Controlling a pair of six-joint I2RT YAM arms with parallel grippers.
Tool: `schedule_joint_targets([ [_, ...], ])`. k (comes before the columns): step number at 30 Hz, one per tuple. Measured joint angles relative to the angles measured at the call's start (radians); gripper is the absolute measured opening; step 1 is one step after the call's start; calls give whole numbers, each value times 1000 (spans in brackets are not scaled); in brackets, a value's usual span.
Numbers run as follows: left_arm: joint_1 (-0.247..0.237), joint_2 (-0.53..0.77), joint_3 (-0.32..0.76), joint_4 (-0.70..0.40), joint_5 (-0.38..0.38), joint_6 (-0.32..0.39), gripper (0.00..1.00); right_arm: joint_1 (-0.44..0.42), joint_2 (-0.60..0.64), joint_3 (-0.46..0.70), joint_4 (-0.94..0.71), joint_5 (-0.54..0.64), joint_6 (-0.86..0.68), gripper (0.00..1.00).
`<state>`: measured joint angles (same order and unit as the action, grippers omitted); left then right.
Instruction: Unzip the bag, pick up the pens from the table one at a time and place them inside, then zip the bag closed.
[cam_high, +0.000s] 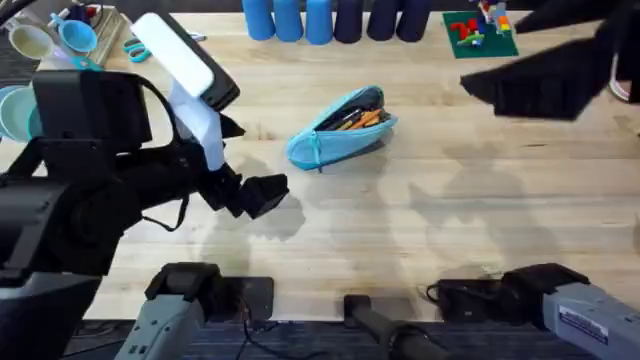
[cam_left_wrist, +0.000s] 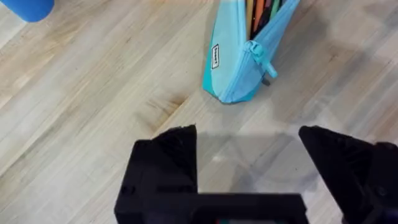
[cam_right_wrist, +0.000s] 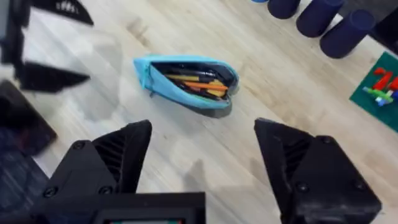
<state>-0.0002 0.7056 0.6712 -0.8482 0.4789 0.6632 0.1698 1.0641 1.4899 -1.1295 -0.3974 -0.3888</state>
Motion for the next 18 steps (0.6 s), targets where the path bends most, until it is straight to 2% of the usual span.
schedule_joint_targets([
  [8, 0, 0, 0, 0, 0, 0, 993, 11, 0, 0, 13, 0, 173, 997],
  [16, 0, 0, 0, 0, 0, 0, 993, 91, 0, 0, 6, 1, 226, 996],
  [18, 0, 0, 0, 0, 0, 0, 993, 116, 1, 0, 18, 23, 309, 996],
])
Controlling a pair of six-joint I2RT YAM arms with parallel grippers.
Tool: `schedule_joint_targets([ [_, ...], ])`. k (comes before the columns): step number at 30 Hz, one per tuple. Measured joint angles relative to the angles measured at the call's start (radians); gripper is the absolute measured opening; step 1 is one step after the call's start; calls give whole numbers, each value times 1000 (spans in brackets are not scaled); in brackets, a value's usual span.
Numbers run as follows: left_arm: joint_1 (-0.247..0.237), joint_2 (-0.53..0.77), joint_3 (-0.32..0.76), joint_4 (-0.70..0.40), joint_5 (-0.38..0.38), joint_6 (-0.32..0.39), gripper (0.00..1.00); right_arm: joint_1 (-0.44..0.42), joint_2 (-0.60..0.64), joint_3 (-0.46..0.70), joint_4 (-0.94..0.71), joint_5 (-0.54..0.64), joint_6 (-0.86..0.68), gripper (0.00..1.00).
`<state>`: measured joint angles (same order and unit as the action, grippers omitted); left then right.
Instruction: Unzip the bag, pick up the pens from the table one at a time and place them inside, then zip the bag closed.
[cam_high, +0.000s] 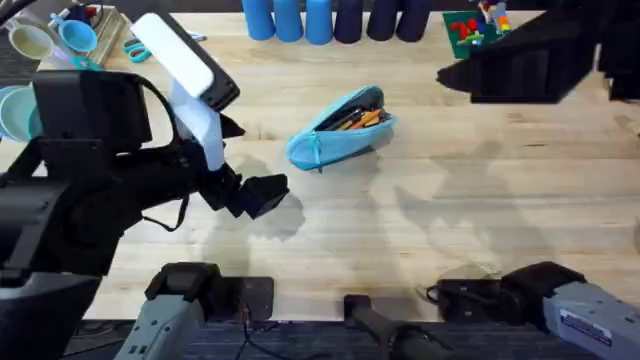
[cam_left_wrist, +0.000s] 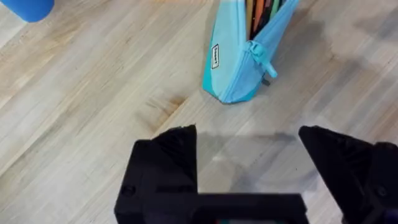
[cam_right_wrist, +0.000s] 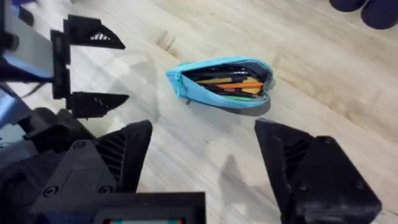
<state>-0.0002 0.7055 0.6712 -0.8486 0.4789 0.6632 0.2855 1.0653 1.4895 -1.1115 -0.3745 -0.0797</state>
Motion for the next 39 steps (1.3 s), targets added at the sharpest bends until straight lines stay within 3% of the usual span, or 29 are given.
schedule_joint_targets([
  [10, 0, 0, 0, 0, 0, 0, 995, 133, 0, -163, 98, 15, 50, 996],
  [24, 0, 0, 0, 0, 0, 0, 993, 144, 10, -437, 306, -133, 77, 996],
  [32, 0, 0, 0, 0, 0, 0, 994, 148, 106, -462, 347, -155, 237, 995],
  [39, 0, 0, 0, 0, 0, 0, 993, 232, 165, -462, 363, -157, 218, 996],
])
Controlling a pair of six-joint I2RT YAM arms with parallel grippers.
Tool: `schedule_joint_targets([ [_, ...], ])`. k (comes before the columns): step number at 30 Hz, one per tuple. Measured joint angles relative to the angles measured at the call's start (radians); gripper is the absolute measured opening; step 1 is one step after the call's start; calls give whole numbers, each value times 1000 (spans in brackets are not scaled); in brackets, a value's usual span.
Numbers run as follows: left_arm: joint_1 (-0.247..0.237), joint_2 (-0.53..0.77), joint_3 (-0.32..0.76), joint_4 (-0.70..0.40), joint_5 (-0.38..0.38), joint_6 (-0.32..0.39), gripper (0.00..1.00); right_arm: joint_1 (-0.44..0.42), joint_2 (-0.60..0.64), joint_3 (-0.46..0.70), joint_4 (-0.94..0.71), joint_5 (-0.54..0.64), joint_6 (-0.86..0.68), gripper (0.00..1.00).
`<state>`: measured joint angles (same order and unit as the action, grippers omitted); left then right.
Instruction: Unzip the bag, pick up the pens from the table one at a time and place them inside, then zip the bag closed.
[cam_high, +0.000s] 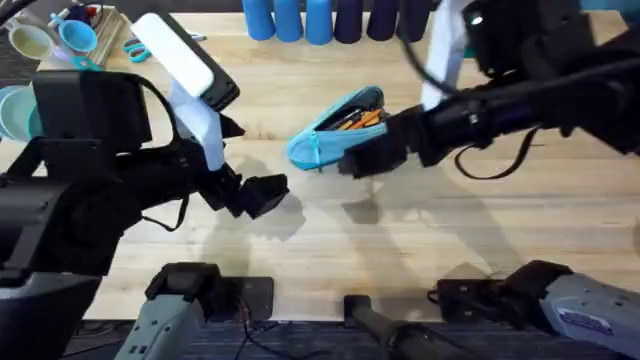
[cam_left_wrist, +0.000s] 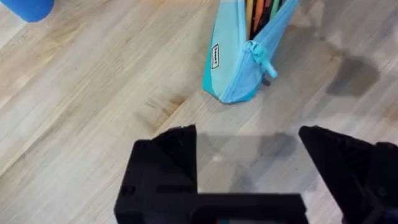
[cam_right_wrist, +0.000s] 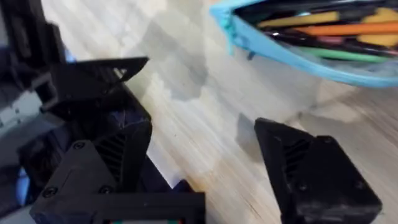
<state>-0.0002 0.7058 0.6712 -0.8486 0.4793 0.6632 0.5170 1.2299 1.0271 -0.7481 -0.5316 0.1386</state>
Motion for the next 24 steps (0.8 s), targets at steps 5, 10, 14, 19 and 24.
schedule_joint_targets([
  [5, 0, 0, 0, 0, 0, 0, 993, 67, 18, 0, 19, 15, -24, 996],
  [10, 0, 0, 0, 0, 0, 0, 993, 91, 18, 0, 31, 72, -30, 997],
  [14, 0, 0, 0, 0, 0, 0, 993, 92, 18, 0, 72, 98, 4, 996],
  [19, 0, 0, 0, 0, 0, 0, 994, 113, 18, -1, 174, 198, 97, 996],
  [24, 0, 0, 0, 0, 0, 0, 994, 158, 18, -2, 222, 242, 128, 996],
])
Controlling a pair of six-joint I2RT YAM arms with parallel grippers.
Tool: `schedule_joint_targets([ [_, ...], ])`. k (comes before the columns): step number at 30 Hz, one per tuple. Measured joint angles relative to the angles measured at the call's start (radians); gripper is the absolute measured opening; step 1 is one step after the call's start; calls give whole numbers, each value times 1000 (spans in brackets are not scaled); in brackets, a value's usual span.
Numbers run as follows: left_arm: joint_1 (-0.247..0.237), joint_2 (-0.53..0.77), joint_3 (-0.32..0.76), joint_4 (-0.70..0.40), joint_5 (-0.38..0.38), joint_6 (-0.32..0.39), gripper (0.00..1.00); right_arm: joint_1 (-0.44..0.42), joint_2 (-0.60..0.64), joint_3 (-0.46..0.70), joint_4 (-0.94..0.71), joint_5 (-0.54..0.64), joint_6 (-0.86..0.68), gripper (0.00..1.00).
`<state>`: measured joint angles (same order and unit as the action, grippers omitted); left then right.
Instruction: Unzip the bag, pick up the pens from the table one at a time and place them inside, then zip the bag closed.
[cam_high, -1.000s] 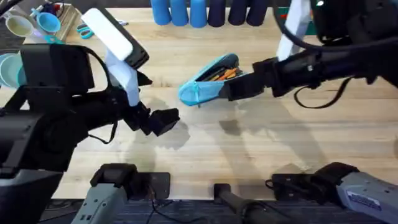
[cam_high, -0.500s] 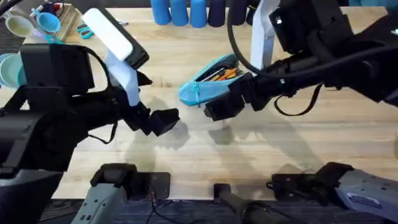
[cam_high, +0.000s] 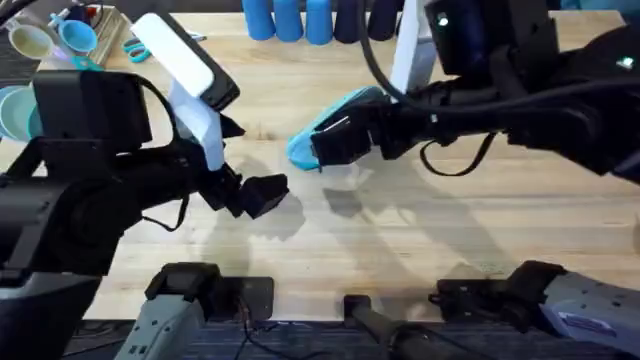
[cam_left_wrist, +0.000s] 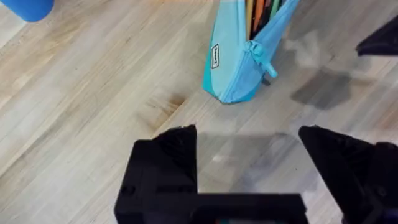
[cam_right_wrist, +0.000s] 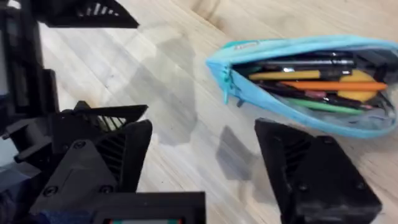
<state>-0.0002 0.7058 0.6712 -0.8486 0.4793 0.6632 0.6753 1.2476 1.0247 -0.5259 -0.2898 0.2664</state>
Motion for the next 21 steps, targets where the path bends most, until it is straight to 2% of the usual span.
schedule_joint_targets([
  [11, 0, 0, 0, 0, 0, 0, 993, 28, 9, -21, 25, 67, 89, 997],
  [21, 0, 0, 0, 0, 0, 0, 993, 76, 99, -21, 60, 78, 147, 997],
])
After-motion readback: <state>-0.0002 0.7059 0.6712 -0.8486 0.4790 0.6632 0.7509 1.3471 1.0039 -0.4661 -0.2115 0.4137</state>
